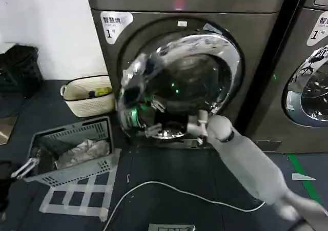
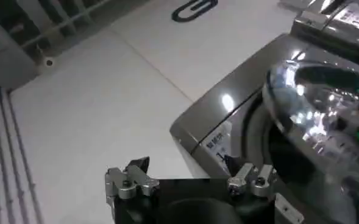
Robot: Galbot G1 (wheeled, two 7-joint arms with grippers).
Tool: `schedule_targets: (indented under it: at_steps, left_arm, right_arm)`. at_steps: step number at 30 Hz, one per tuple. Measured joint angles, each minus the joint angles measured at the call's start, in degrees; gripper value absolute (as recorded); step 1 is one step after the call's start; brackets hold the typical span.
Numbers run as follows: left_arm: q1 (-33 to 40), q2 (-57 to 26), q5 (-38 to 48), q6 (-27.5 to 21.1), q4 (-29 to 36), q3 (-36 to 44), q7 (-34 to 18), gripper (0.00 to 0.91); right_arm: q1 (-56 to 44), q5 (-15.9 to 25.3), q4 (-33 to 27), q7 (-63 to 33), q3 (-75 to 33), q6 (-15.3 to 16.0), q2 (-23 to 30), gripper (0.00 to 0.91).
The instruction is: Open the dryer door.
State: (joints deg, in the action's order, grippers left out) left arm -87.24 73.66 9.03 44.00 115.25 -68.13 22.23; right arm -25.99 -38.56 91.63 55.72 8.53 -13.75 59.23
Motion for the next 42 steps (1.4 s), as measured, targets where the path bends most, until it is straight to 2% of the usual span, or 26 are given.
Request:
schedule_targets:
  at_steps: [4, 11, 17, 25, 31, 37, 40, 42]
  left_arm:
    - [3.39, -2.48, -3.68, -3.88, -1.03, 4.29, -4.05, 0.907]
    - [9.76, -8.28, -6.32, -12.64, -3.3, 14.62, -11.98, 0.907]
    - [18.34, -13.33, -7.1, -15.75, -8.33, 24.44, -16.78, 0.907]
    - [30.83, -15.36, -7.52, -15.95, -15.83, 40.2, -17.35, 0.907]
    - [40.64, -13.39, -7.94, -15.36, -21.27, 52.25, -16.75, 0.907]
    - [48.15, -9.79, -7.43, -13.84, -27.25, 61.58, -15.43, 0.907]
    - [50.58, -8.54, -6.41, -13.49, -28.89, 65.07, -14.51, 0.907]
    - [51.87, -8.05, -5.86, -12.97, -29.94, 66.94, -14.18, 0.907]
  right_arm:
    - [-3.27, -1.99, 4.04, 3.26, -2.62, 0.11, -3.3, 0.907]
    - [-11.42, -2.04, 11.26, 7.9, -8.69, 0.11, -8.51, 0.907]
    - [-19.82, -2.06, 16.93, 9.08, -16.0, -0.65, -12.56, 0.907]
    - [-30.93, -4.03, 18.6, 7.65, -29.3, -2.33, -16.13, 0.907]
    - [-40.09, -5.66, 18.56, 8.02, -40.97, -4.1, -16.08, 0.907]
    - [-52.77, -7.8, 19.78, 8.69, -58.44, -7.04, -13.21, 0.907]
    - [-59.88, -6.31, 20.26, 4.02, -67.49, -9.77, -9.78, 0.907]
    - [-63.79, -3.15, 20.33, -0.23, -73.31, -11.04, -6.9, 0.907]
